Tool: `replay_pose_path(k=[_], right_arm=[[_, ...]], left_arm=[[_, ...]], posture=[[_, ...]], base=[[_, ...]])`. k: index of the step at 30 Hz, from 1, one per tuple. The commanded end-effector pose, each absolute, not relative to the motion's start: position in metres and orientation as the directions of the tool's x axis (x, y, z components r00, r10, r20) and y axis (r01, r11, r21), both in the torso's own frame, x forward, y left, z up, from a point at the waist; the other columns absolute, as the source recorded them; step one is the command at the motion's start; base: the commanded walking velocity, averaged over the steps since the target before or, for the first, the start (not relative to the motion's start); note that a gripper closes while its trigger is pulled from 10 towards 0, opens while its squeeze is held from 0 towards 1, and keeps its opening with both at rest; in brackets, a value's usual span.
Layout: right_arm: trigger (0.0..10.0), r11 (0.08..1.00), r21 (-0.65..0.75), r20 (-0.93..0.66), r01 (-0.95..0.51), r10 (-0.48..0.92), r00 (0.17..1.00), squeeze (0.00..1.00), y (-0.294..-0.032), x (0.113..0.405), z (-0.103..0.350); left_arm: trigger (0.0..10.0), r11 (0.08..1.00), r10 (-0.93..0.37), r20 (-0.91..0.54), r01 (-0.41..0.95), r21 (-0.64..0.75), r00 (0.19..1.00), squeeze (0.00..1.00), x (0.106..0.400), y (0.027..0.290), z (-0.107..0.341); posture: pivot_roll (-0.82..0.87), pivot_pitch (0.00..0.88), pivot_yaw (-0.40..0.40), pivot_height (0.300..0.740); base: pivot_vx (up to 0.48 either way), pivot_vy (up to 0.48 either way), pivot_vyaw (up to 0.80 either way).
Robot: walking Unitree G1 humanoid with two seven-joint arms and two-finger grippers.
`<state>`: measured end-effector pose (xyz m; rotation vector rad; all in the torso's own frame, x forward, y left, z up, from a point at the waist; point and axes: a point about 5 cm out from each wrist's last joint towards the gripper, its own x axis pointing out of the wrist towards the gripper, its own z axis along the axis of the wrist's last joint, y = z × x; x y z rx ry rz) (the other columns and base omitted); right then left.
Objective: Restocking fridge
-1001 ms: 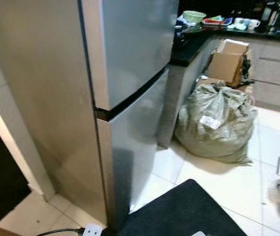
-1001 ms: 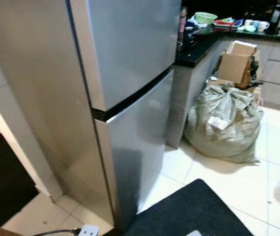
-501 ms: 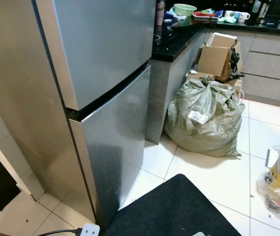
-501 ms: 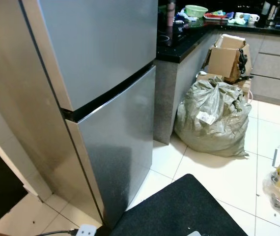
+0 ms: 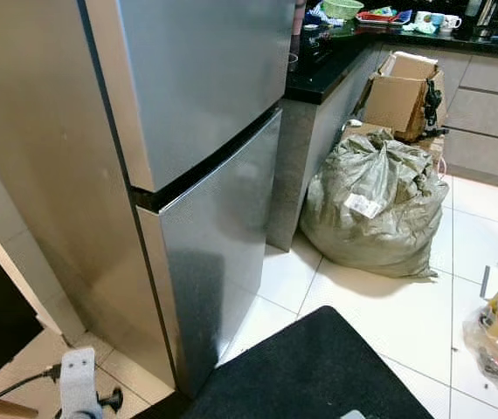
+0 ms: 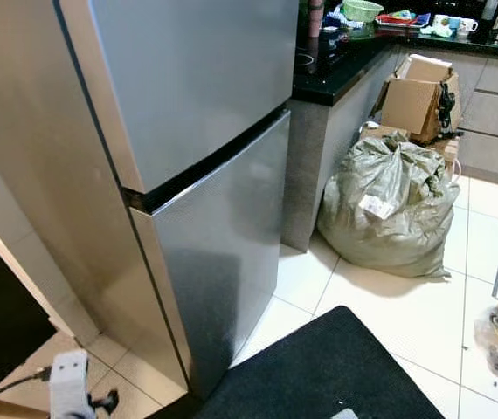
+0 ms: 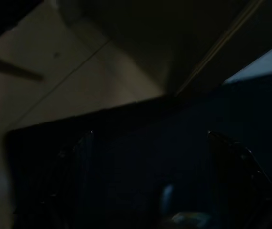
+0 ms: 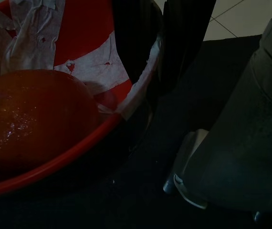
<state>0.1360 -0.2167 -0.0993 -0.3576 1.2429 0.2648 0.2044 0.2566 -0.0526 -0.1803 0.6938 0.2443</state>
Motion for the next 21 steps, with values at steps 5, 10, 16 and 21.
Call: replay_pose_path(k=[5, 10, 16, 21], right_arm=[[10.0, 0.910, -0.121, -0.954, -0.396, 0.004, 0.299, 0.00, -0.217, 0.134, -0.100], [10.0, 0.909, -0.120, -0.954, -0.400, 0.006, 0.299, 0.00, -0.217, 0.134, -0.100], [10.0, 0.906, -0.121, -0.955, -0.405, 0.006, 0.298, 0.00, -0.218, 0.135, -0.099], [10.0, 0.905, -0.123, -0.955, -0.408, 0.004, 0.297, 0.00, -0.218, 0.135, -0.099]], left_arm=[[10.0, 0.949, 0.045, -0.517, -0.198, -0.245, 0.855, 0.81, 0.223, 0.262, -0.033], [10.0, 0.949, -0.133, -0.374, 0.008, -0.317, 0.918, 0.00, 0.245, 0.258, -0.012], [10.0, 0.951, -0.235, -0.242, 0.171, -0.258, 0.941, 0.00, 0.268, 0.252, 0.014], [10.0, 0.944, -0.291, -0.153, 0.257, -0.208, 0.944, 0.00, 0.286, 0.242, 0.033]], posture=[[-0.03, 0.000, -0.005, 0.740], [-0.03, 0.000, -0.007, 0.740], [-0.03, 0.000, -0.010, 0.740], [-0.03, 0.000, -0.014, 0.740]], base=[[0.000, 0.000, 0.00], [0.000, 0.000, 0.00], [0.000, 0.000, 0.00], [0.000, 0.000, 0.00]])
